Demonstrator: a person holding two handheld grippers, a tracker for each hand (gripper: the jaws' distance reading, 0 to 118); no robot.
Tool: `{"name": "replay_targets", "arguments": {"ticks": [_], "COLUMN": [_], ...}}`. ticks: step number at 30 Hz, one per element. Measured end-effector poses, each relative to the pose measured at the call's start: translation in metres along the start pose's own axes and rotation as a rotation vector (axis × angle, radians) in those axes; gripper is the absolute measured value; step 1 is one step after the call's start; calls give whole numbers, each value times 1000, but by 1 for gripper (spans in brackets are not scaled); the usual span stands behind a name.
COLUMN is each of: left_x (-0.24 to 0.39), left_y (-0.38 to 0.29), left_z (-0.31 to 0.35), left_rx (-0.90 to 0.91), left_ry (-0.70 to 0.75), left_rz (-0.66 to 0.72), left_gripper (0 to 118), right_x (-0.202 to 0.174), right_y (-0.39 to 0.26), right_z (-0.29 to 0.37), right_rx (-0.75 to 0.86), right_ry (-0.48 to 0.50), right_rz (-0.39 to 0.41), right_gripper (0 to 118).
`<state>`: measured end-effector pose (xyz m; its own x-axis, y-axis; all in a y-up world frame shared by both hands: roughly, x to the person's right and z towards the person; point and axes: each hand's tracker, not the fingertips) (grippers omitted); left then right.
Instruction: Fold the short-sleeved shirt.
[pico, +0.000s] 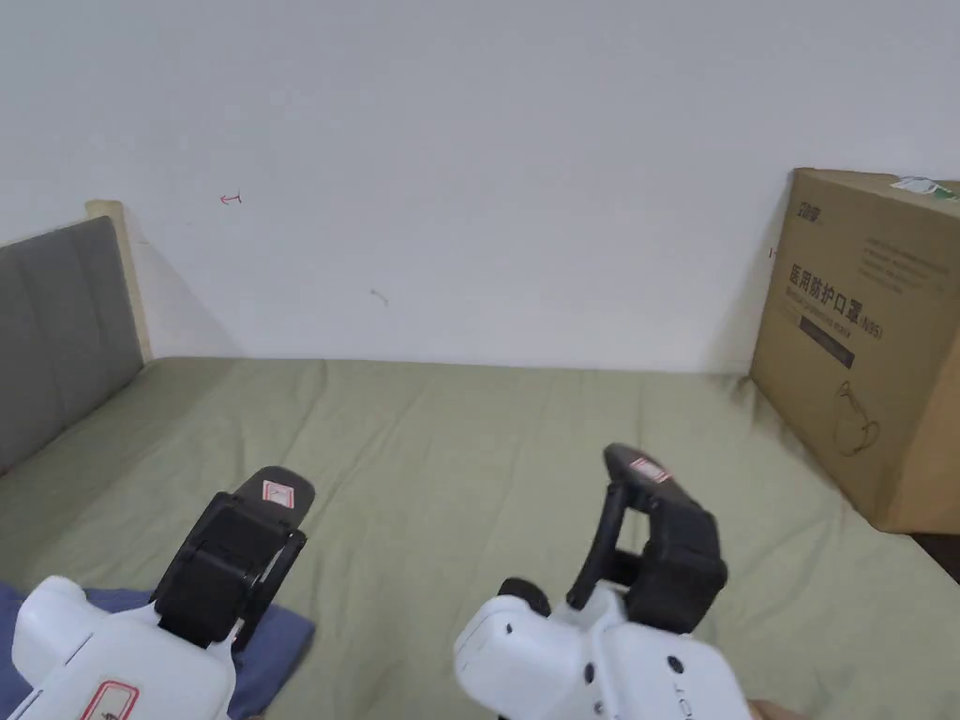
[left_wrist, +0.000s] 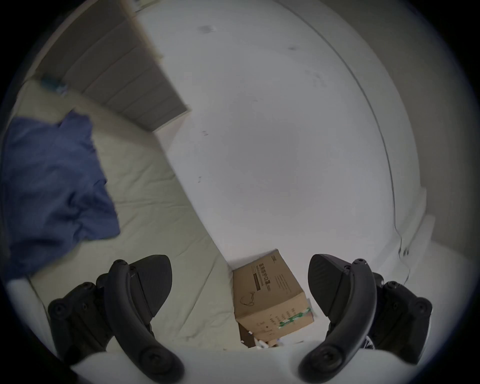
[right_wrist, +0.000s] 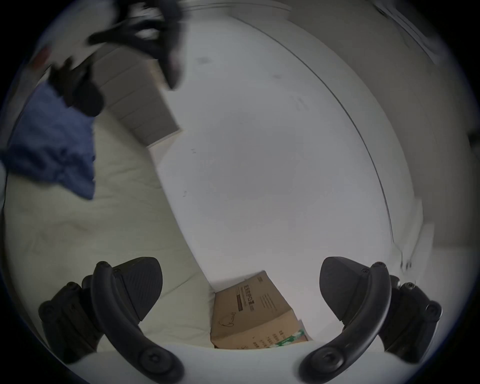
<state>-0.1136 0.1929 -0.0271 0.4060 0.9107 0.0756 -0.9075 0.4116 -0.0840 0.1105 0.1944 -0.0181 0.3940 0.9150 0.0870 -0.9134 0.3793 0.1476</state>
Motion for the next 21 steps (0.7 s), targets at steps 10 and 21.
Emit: {"name": "replay_targets", "arguments": {"ticks": [10, 21], "left_x": [82, 87], "left_y": [-17, -35], "left_z": [-4, 0], "left_rx": [26, -46], "left_ry": [54, 49], "left_rz": [-931, -1084], "left_gripper": [109, 111], "right_x": [77, 69], "right_y": [-51, -92], "right_z": [-14, 0], "right_rx": [-243, -316], "right_ry": [120, -2], "right_rz": [-1262, -1190], "right_gripper": [118, 118]}}
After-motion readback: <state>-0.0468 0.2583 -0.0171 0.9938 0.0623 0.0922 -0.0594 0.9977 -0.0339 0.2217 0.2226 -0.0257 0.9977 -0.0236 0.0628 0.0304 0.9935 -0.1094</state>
